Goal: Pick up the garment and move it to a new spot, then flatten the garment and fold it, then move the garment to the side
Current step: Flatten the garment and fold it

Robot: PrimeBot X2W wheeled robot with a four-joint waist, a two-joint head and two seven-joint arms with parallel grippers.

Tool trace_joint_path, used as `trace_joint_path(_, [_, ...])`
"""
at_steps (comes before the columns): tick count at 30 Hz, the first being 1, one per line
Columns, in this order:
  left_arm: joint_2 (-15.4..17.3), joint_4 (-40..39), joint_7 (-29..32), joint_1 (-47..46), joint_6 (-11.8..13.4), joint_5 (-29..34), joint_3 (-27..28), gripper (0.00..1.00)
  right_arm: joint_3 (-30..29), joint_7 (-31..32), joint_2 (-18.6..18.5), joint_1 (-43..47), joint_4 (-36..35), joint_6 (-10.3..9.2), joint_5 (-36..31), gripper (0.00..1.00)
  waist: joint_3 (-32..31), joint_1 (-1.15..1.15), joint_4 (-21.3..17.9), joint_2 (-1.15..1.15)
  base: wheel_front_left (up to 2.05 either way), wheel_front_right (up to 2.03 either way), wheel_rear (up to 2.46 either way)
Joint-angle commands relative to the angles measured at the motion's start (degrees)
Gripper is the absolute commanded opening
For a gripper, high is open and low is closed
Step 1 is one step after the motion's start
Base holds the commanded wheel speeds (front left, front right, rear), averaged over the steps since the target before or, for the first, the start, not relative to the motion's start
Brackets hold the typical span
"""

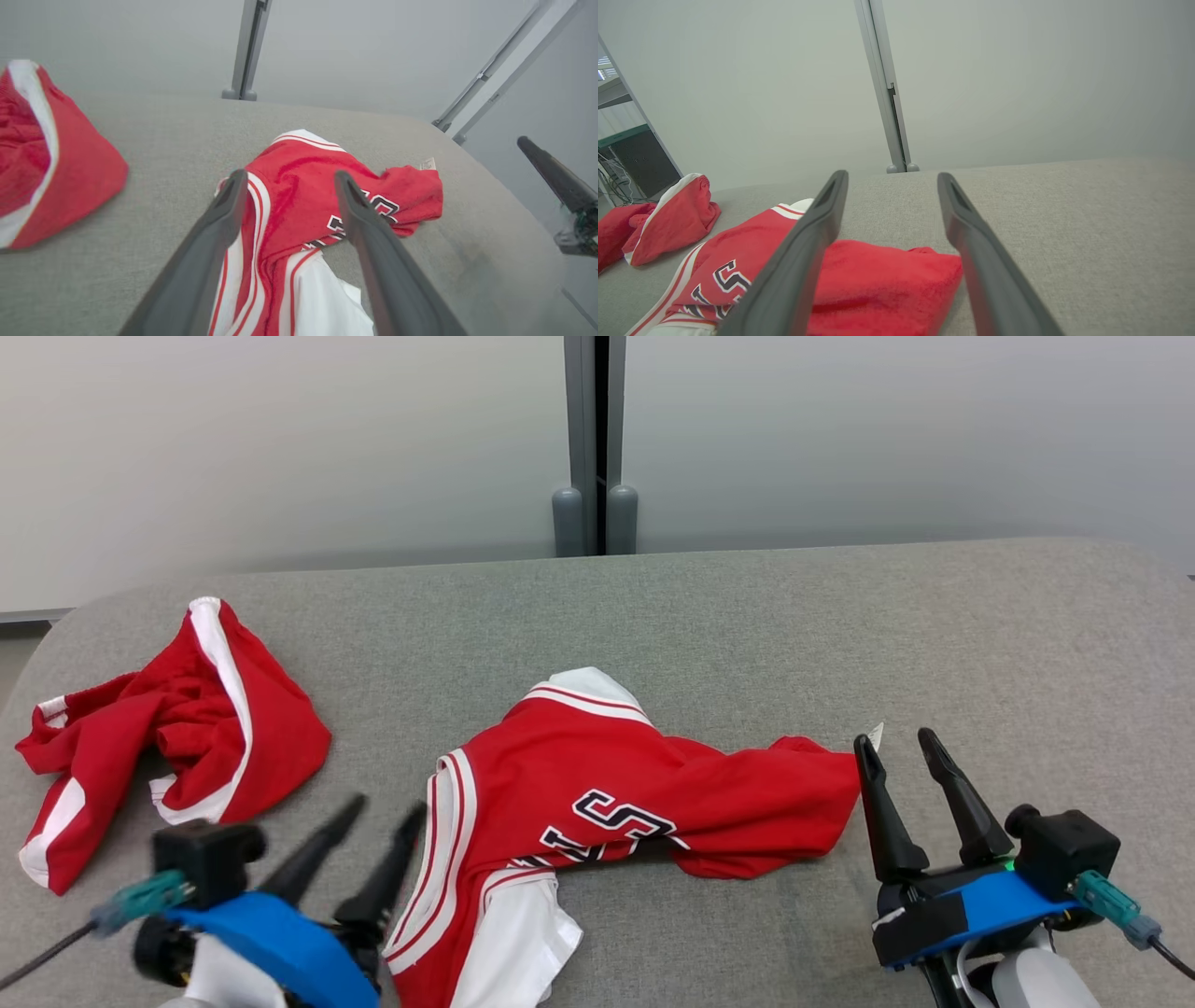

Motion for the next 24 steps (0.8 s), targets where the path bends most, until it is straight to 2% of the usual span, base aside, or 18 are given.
trace_joint_path(1, [-0.77,0.39,-3.48,1.17,1.85,1.55,1.53,1.00,-0.21,-0.18,-0.38,0.65,-0.20,0.03,0.11,1.00,0.20,0.01,0.06,0.01,0.00,0.00,0.00])
trace_joint_path(5, [-4.04,4.66,-15.03,2.90,7.66,7.52,4.16,1.00,-0.63,-0.19,-1.00,1.37,-0.18,0.03,-0.18,1.00,0.95,0.01,0.77,0.01,0.00,0.00,0.00])
trace_joint_path(8, [-7.02,8.05,-18.75,2.76,10.34,12.76,5.97,1.00,-1.30,-0.18,-1.73,1.75,0.66,0.03,0.08,1.00,1.50,0.01,1.49,0.01,0.00,0.00,0.00])
trace_joint_path(9, [-9.26,8.65,-19.06,3.02,10.20,13.07,7.42,1.00,-1.50,-0.18,-1.78,1.66,0.83,0.03,0.14,1.00,1.64,0.01,1.69,0.01,0.00,0.00,0.00])
trace_joint_path(12, [-13.53,8.72,-19.23,4.54,9.08,19.87,13.77,1.00,-1.80,-0.18,-1.58,2.01,1.63,0.03,0.31,1.00,2.03,0.01,2.00,0.01,0.00,0.00,0.00])
trace_joint_path(15, [-17.74,9.29,-19.23,6.72,5.99,25.53,18.80,1.00,-1.48,-0.18,-1.39,1.93,3.69,0.03,0.73,1.00,2.27,0.01,1.94,0.01,0.00,0.00,0.00])
trace_joint_path(20, [-22.77,10.52,-19.25,8.30,0.53,31.18,24.05,1.00,-1.15,1.44,-1.61,0.61,9.00,0.03,1.77,1.00,2.12,0.01,1.99,0.01,0.00,0.00,0.00])
trace_joint_path(24, [-25.70,11.45,-19.25,8.51,-2.88,34.44,26.85,1.00,-1.13,6.32,-0.67,-1.05,12.97,0.03,6.85,1.00,1.73,0.01,2.02,0.01,0.00,0.00,0.00])
